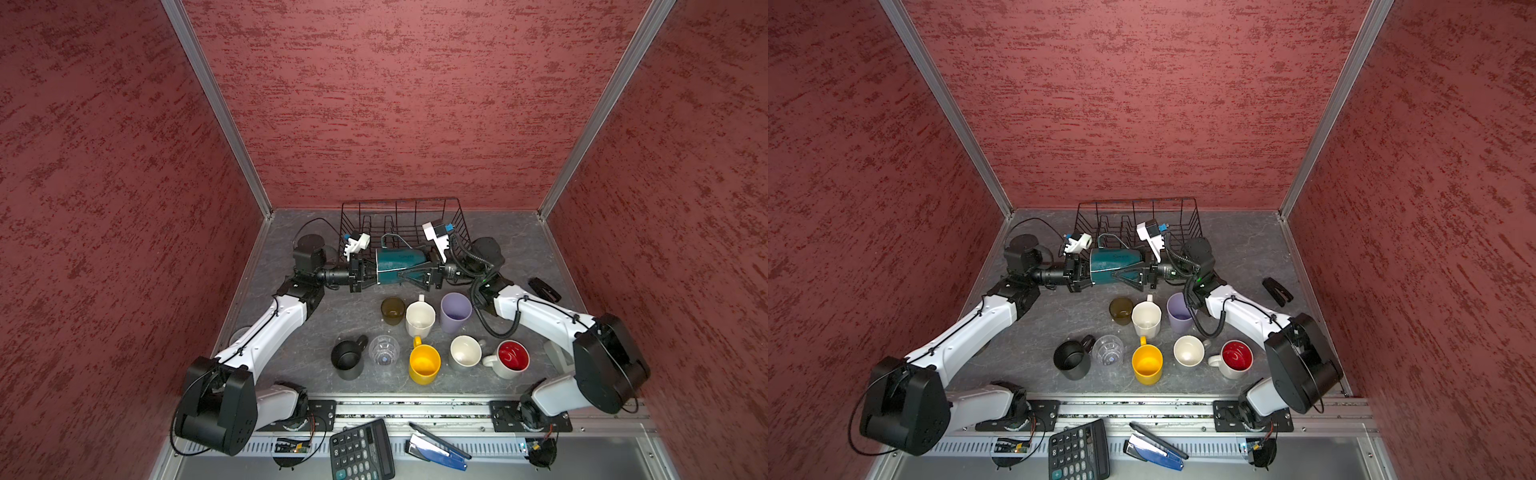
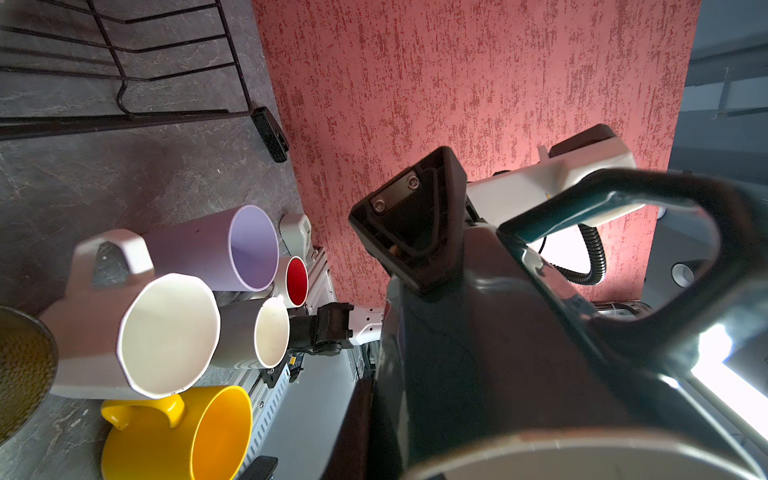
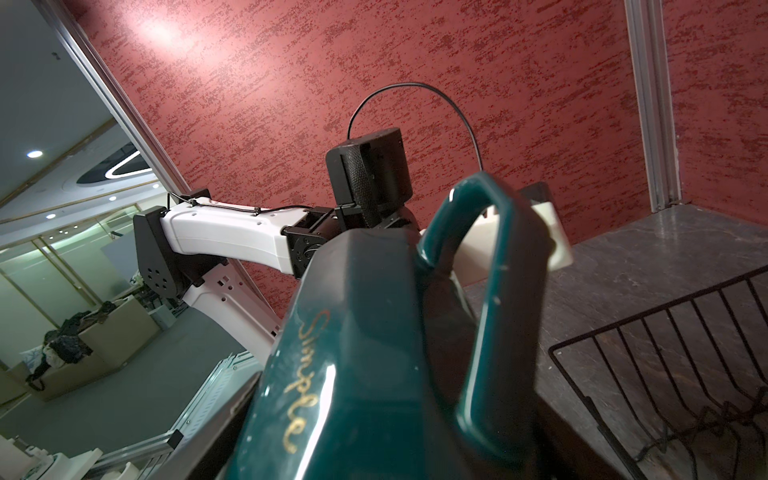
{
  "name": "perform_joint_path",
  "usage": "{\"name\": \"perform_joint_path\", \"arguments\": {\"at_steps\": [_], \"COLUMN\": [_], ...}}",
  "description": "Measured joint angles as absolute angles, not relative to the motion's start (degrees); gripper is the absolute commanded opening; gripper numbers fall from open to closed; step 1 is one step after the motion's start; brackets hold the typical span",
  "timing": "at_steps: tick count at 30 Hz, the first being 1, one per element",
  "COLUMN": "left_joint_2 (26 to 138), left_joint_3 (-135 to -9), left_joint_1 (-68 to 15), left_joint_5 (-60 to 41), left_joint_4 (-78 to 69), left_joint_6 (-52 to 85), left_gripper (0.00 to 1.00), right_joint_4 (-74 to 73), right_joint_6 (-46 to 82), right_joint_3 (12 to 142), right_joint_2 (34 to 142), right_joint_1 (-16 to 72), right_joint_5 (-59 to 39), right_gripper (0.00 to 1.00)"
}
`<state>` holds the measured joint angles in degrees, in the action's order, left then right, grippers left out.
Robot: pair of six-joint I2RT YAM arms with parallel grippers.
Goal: Load the cups into the dish rack
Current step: 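Open the left gripper to release the mug to the right gripper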
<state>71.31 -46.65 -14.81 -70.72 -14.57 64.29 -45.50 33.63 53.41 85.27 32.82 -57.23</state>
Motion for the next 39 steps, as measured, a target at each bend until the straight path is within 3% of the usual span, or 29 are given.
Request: {"name": "perform_joint_path", "arguments": {"at_steps": [3,6,22,28,39], "left_joint_2": [71.5,71.9,72.8,72.4,68.0], "left_joint_3": [-46.8,-47.2,-49.5,-50.0,-50.3], "left_joint_1": [-14.8,-14.8,-14.9,-14.7,-10.9], "left_joint_5": [-70.9,-71.0,-71.1,-70.7,-67.5], "left_joint_4": [-14.6,-14.6,-16.1,-14.4,-8.3], "left_joint_6": [64.3,64.3,64.0,61.7,56.5], "left_gripper": [0.01,0.08,0.61,0.76,0.94], "right_joint_4": [-45.6,-45.8,-44.0,-40.2,-21.1], "right_joint_6": [33.7,33.8,34.8,34.7,29.3], "right_joint_3": [53.4,53.4,51.3,51.3,56.3], "right_joint_2": [85.3,85.3,83.4,81.2,76.0], "right_joint_1": [32.8,32.9,33.3,33.3,33.3], "right_joint_5": [-57.2,-57.2,-56.3,-54.5,-45.5], "right_gripper": [0.52,0.45,0.18,0.07,0.0]}}
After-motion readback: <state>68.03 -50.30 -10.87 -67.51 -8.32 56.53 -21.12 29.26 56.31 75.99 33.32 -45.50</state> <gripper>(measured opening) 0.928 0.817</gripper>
